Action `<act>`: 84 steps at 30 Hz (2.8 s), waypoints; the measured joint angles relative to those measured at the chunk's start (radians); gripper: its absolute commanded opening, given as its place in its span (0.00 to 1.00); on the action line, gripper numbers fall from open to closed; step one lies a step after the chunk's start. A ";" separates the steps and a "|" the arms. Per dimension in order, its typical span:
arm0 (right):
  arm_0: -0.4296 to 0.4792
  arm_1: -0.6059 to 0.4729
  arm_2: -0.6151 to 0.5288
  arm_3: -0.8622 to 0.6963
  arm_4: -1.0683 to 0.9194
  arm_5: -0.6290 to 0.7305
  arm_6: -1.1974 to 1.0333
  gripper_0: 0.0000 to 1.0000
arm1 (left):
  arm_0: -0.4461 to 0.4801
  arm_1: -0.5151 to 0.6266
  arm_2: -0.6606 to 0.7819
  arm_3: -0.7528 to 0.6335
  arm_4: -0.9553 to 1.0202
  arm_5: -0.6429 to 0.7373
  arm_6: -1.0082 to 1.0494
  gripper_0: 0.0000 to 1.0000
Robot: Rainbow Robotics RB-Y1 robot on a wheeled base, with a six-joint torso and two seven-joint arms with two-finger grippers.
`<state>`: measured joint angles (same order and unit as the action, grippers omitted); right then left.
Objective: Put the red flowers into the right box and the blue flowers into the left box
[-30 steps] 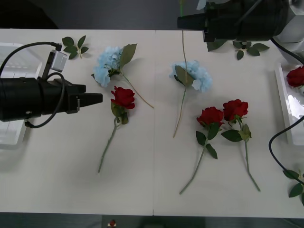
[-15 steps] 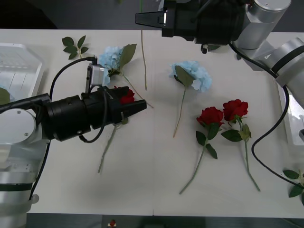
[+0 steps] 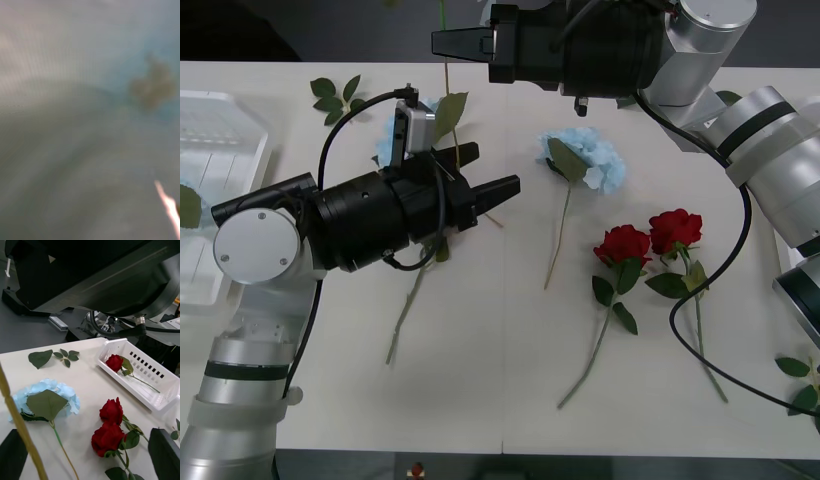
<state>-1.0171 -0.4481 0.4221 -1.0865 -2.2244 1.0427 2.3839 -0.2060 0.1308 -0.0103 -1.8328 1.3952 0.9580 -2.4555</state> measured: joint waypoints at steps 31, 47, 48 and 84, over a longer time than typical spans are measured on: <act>0.008 -0.002 0.000 0.000 0.034 -0.001 -0.007 0.95 | -0.061 0.001 0.003 0.067 0.057 -0.024 0.001 0.00; 0.008 -0.139 0.002 -0.002 0.032 0.069 -0.006 1.00 | -0.061 0.290 0.217 0.068 0.147 0.237 0.380 0.00; 0.008 -0.156 0.007 -0.005 0.032 0.077 -0.006 1.00 | -0.061 0.305 0.249 0.068 0.145 0.267 0.421 0.00; 0.029 -0.813 0.709 -0.605 0.826 0.052 -1.141 1.00 | 0.166 0.519 0.528 0.309 -0.610 -0.085 0.593 0.00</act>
<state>-0.9881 -1.2614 1.1312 -1.6911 -1.3987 1.0947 1.2433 -0.0404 0.6500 0.5175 -1.5237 0.7854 0.8735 -1.8622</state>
